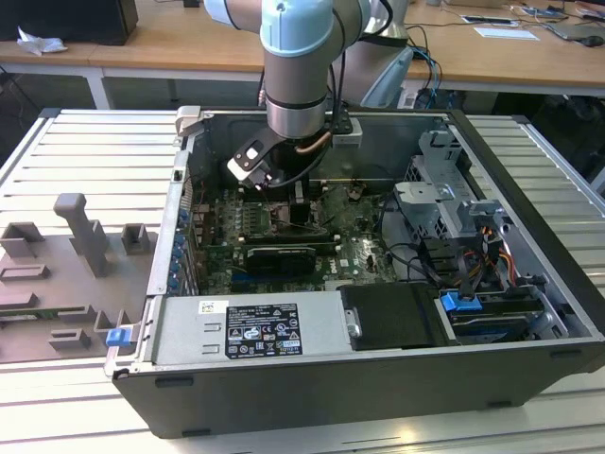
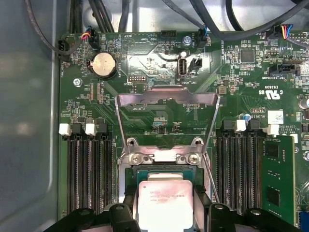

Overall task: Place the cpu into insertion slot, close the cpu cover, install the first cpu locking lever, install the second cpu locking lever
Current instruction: 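Place the cpu into insertion slot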

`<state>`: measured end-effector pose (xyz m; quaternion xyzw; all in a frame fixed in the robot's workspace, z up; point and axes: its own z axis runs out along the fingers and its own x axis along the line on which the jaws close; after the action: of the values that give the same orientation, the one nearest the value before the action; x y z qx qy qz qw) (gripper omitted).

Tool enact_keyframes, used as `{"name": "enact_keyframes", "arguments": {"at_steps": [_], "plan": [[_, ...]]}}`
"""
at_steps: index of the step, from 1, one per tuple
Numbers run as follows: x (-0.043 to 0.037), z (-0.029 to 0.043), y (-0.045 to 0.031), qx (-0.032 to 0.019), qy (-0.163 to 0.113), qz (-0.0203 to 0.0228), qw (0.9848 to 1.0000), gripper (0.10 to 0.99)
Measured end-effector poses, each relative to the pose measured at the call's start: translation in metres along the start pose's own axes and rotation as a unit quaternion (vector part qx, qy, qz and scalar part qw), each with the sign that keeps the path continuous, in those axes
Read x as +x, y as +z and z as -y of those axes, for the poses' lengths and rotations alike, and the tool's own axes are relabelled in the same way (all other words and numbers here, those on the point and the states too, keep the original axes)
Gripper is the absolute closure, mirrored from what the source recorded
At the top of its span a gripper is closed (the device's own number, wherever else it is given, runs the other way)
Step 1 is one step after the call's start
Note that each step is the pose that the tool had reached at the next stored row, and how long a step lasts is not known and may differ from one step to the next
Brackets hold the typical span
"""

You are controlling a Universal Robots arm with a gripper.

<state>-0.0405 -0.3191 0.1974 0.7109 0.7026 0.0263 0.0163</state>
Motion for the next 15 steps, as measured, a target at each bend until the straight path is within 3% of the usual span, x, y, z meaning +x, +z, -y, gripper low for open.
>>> {"name": "enact_keyframes", "arguments": {"at_steps": [5,8,14,15], "plan": [[-0.0001,0.0001,0.0,-0.0001,0.0,0.0006,1.0,0.533],[0.0,0.0,0.0001,-0.0001,0.0,0.0008,1.0,0.408],[0.0001,0.0,0.0,-0.0002,0.0,0.0012,1.0,0.424],[0.0001,0.0,0.0,-0.0002,0.0,0.0011,1.0,0.498]]}}
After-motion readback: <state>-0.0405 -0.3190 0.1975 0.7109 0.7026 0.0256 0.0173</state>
